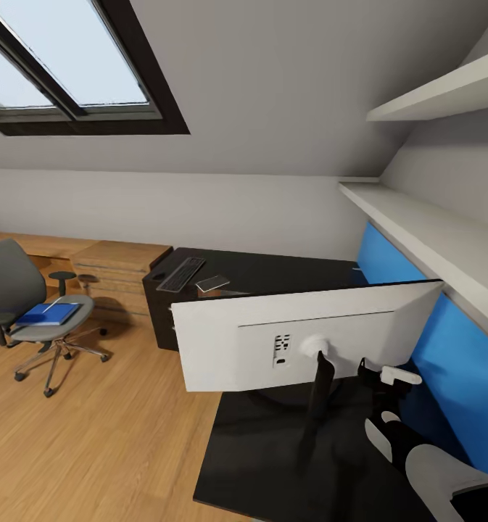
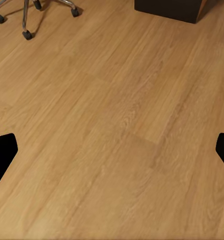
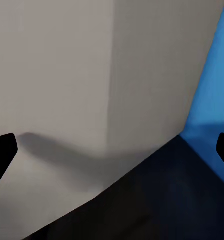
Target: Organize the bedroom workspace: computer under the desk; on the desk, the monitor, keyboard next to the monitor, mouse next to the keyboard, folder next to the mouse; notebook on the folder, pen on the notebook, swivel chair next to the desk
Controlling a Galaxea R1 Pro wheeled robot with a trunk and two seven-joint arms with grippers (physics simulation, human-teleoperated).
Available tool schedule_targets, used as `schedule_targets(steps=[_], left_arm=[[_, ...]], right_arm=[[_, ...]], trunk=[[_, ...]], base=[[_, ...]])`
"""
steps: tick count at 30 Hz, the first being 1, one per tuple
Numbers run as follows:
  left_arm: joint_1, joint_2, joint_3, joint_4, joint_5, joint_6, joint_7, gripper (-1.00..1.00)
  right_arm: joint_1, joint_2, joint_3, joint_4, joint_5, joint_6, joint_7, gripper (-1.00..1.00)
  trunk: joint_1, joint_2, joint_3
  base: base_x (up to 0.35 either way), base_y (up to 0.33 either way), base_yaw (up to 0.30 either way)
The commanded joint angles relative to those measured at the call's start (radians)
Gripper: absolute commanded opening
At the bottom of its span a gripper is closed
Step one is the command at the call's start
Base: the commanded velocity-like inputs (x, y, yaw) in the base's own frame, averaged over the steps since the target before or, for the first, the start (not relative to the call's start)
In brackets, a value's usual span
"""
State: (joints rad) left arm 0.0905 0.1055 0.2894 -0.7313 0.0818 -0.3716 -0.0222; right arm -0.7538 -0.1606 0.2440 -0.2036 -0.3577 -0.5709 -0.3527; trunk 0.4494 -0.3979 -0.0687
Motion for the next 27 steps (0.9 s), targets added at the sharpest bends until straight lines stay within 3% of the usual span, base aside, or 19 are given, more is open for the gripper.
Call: schedule_targets(steps=[1, 27], left_arm=[[0.000, 0.000, -0.002, 0.010, 0.009, -0.001, -0.002, 1.00], [0.000, -0.005, -0.003, 0.018, 0.009, -0.003, -0.004, 1.00]], right_arm=[[-0.001, 0.000, 0.009, 0.001, -0.005, -0.003, -0.005, 1.00], [-0.001, 0.000, 0.009, 0.001, -0.005, -0.002, -0.005, 1.00]], trunk=[[0.001, -0.002, -0.002], [0.001, -0.002, -0.002]], base=[[0.161, 0.000, 0.000], [0.120, 0.000, 0.000]])
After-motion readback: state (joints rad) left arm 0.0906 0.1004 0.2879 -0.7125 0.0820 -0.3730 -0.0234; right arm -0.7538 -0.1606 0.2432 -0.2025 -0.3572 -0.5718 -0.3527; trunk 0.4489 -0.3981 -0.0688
